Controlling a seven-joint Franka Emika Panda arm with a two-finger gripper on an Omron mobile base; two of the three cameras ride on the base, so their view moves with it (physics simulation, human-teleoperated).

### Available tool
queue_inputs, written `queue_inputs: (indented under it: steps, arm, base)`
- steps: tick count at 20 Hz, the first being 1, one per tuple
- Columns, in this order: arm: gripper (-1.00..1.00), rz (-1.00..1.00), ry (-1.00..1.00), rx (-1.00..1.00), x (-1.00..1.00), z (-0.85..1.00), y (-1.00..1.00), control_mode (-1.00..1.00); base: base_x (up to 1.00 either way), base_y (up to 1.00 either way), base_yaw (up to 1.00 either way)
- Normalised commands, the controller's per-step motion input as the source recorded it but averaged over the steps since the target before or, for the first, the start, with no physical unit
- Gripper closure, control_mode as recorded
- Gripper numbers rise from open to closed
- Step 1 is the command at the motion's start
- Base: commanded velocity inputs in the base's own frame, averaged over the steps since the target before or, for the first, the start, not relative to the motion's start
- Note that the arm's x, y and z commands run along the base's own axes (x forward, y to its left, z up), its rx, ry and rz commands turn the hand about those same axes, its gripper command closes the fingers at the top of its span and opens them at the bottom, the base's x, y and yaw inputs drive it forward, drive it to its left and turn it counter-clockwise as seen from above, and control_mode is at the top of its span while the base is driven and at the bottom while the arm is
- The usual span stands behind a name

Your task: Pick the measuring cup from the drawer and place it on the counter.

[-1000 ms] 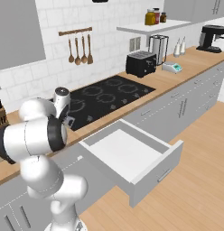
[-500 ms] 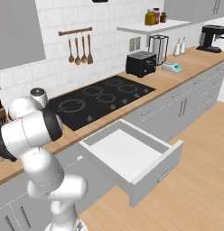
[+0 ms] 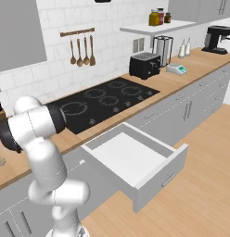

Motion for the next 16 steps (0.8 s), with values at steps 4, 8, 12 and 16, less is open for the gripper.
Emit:
queue_inputs:
  steps: [4, 8, 12, 16]
  arm:
    - [1.00, 0.00, 0.00, -0.02, 0.00, -0.09, 0.06, -1.00]
    - [-1.00, 0.00, 0.01, 0.00, 0.03, -0.01, 0.16, -1.00]
    - [-1.00, 0.03, 0.03, 0.00, 0.23, 0.00, 0.12, -1.00]
    - [-1.00, 0.02, 0.04, -0.01, 0.20, 0.00, 0.01, -1.00]
  base:
    - [0.00, 0.00, 0.00]
    - [0.00, 0.00, 0.00]
    - [0.00, 0.00, 0.00]
    - [0.00, 0.00, 0.00]
